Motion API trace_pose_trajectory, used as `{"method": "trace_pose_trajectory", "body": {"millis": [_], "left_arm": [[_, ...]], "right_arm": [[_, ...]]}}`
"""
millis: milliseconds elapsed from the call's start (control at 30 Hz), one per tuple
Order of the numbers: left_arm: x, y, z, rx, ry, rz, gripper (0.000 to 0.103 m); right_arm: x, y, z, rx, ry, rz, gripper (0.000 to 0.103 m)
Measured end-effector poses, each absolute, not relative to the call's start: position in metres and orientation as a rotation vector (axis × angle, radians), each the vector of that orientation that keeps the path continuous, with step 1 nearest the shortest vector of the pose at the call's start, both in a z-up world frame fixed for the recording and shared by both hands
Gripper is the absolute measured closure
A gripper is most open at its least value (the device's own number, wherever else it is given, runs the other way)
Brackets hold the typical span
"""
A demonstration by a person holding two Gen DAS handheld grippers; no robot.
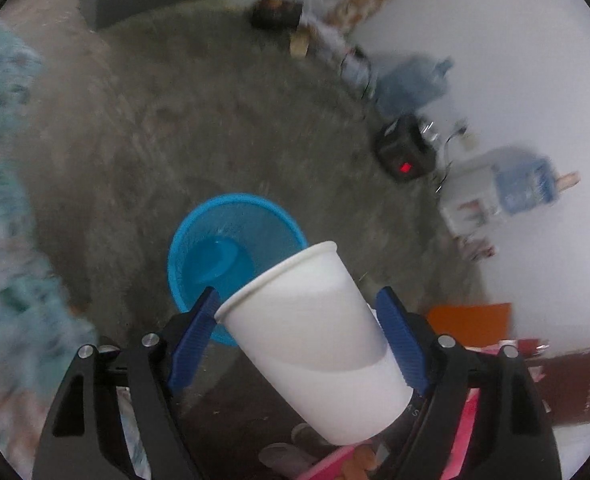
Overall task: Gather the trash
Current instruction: 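Carry the cup over the blue wastebasket and open the left gripper while the right drops the tissue, then move both grippers back over the trash pile on the bed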
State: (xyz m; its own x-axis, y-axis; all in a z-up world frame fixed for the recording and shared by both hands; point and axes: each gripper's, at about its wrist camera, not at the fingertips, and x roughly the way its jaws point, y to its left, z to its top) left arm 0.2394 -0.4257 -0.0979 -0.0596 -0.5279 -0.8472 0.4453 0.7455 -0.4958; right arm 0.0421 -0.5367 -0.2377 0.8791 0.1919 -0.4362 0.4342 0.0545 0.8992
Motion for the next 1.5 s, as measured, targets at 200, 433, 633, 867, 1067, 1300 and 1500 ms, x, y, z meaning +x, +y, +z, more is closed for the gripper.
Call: {"method": "trace_pose_trajectory", "body": {"millis": [200,433,633,867,1067,1300,1500], "left_arm": [[0.255,-0.436,-0.174,-0.056,1.571,-0.609,0.018],[0.251,-0.425,-0.145,-0.039,1.473,-0.653,0.017],[0.240,-0.403,-0.093,-0.057,1.339,-0.704,0.017],[0.219,-0.352,-0.018,-0.027,1.191,-0.761,0.017],[0.195,-0.279,0.039,0.034,1.128,-0.795,0.017],[0.178,-0.158,0.093,0.028,0.956,-0.680,0.006],[0.171,-0.040,0.126,-0.052,0.848,-0.545,0.006]], "right_arm": [[0.057,-0.560,-0.325,1.644,0.696,-0.345,0.045],[0.048,-0.554,-0.340,1.675,0.728,-0.396,0.037],[0.049,-0.552,-0.312,1.599,0.685,-0.416,0.037],[0.068,-0.522,-0.214,1.309,0.648,-0.451,0.033],[0.092,-0.450,-0.102,0.888,0.619,-0.453,0.016],[0.105,-0.357,-0.021,0.515,0.582,-0.441,0.008],[0.117,-0.287,0.012,0.216,0.583,-0.465,0.008]]}}
